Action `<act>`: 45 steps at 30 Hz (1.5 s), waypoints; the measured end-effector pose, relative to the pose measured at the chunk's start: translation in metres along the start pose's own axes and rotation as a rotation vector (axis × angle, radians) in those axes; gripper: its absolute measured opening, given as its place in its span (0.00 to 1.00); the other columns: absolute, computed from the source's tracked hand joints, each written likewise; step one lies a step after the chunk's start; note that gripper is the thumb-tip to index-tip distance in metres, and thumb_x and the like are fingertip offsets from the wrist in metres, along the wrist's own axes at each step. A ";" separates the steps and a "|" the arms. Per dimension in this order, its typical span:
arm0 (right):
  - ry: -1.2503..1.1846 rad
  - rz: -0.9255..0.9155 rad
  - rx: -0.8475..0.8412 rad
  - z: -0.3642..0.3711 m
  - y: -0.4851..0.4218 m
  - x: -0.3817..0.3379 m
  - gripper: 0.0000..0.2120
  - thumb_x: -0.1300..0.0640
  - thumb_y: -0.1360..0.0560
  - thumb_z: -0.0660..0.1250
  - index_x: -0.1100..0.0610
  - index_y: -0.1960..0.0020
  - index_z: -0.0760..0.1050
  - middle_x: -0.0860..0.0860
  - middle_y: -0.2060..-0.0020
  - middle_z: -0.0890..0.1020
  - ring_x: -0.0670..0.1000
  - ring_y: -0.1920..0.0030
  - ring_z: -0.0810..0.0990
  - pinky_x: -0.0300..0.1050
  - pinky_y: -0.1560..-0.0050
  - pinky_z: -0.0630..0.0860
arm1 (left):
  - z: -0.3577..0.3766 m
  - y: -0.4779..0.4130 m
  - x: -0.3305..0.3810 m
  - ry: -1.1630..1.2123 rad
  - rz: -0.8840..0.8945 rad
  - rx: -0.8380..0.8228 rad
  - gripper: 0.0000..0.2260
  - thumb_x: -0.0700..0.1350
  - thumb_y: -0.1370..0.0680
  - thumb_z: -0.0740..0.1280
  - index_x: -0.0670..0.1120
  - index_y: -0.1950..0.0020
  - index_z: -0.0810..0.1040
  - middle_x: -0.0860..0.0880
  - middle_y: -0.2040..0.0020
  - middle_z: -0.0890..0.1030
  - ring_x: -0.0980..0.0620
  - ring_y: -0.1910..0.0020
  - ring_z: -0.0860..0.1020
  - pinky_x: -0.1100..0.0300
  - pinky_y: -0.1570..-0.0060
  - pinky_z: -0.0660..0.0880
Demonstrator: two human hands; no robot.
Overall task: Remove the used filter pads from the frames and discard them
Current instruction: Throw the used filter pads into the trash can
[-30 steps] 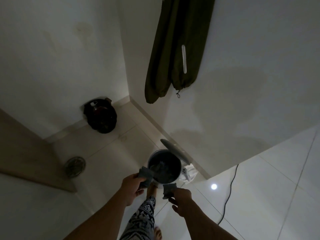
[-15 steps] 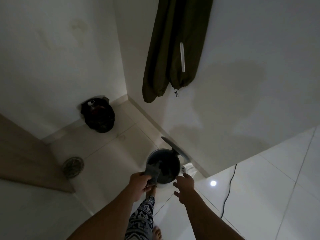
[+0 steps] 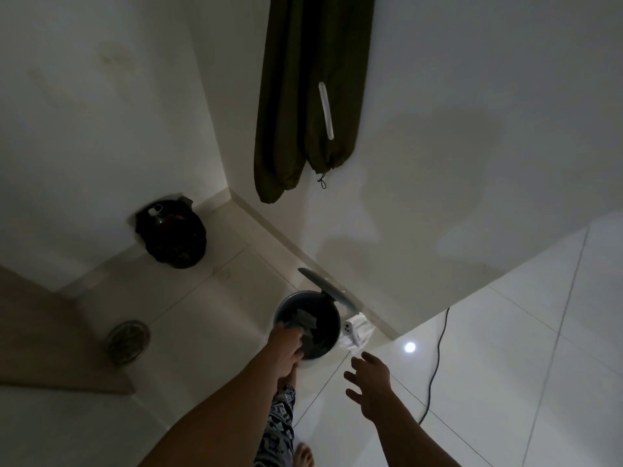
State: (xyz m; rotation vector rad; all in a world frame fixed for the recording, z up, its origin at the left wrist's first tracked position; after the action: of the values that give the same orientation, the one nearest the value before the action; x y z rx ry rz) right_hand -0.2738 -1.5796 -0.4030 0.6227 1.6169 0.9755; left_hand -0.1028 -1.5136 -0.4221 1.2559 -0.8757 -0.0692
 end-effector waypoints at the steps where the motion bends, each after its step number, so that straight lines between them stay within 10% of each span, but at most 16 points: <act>1: -0.007 -0.003 -0.002 0.000 0.001 -0.001 0.24 0.67 0.20 0.61 0.58 0.26 0.64 0.53 0.54 0.78 0.57 0.49 0.79 0.60 0.40 0.73 | 0.000 0.000 0.001 -0.011 -0.023 0.008 0.20 0.36 0.20 0.62 0.45 0.28 0.68 0.36 0.32 0.71 0.38 0.34 0.73 0.45 0.42 0.76; 14: 0.034 -0.084 -0.087 0.014 0.023 -0.018 0.22 0.65 0.21 0.63 0.57 0.28 0.68 0.55 0.52 0.80 0.56 0.49 0.80 0.54 0.48 0.76 | -0.006 0.021 0.004 -0.074 -0.003 0.059 0.18 0.40 0.18 0.63 0.48 0.29 0.72 0.47 0.51 0.78 0.46 0.44 0.79 0.46 0.43 0.78; 31: 0.148 -0.070 -0.244 0.065 0.044 0.022 0.19 0.65 0.21 0.61 0.54 0.31 0.69 0.56 0.51 0.79 0.54 0.53 0.79 0.59 0.38 0.74 | -0.073 0.055 -0.029 0.068 0.035 0.174 0.19 0.36 0.17 0.55 0.46 0.27 0.70 0.45 0.32 0.76 0.45 0.41 0.78 0.50 0.50 0.76; 39: 0.341 -0.080 -0.483 0.150 0.072 0.066 0.16 0.66 0.20 0.59 0.55 0.34 0.70 0.54 0.52 0.80 0.61 0.43 0.80 0.62 0.33 0.70 | -0.152 0.094 -0.067 0.063 0.353 0.703 0.14 0.42 0.21 0.67 0.44 0.35 0.75 0.47 0.45 0.80 0.49 0.49 0.78 0.56 0.46 0.76; 45: 0.588 -0.238 -0.675 0.197 0.125 0.106 0.16 0.62 0.20 0.62 0.54 0.33 0.73 0.51 0.50 0.81 0.52 0.52 0.82 0.48 0.52 0.78 | -0.184 0.146 -0.113 0.210 0.359 0.912 0.15 0.45 0.21 0.68 0.44 0.35 0.75 0.50 0.47 0.79 0.52 0.50 0.76 0.62 0.51 0.69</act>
State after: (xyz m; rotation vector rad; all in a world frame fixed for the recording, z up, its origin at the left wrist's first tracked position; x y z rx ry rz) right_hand -0.1245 -1.3743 -0.3665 -0.3436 1.6502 1.5035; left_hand -0.1283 -1.2602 -0.3667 1.8684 -0.9652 0.8159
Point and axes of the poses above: each hand's wrist, its own y-axis away from the middle knuckle, its own z-axis out of the palm, x = y × z, the point moved 2 cm from there along -y, towards the middle knuckle
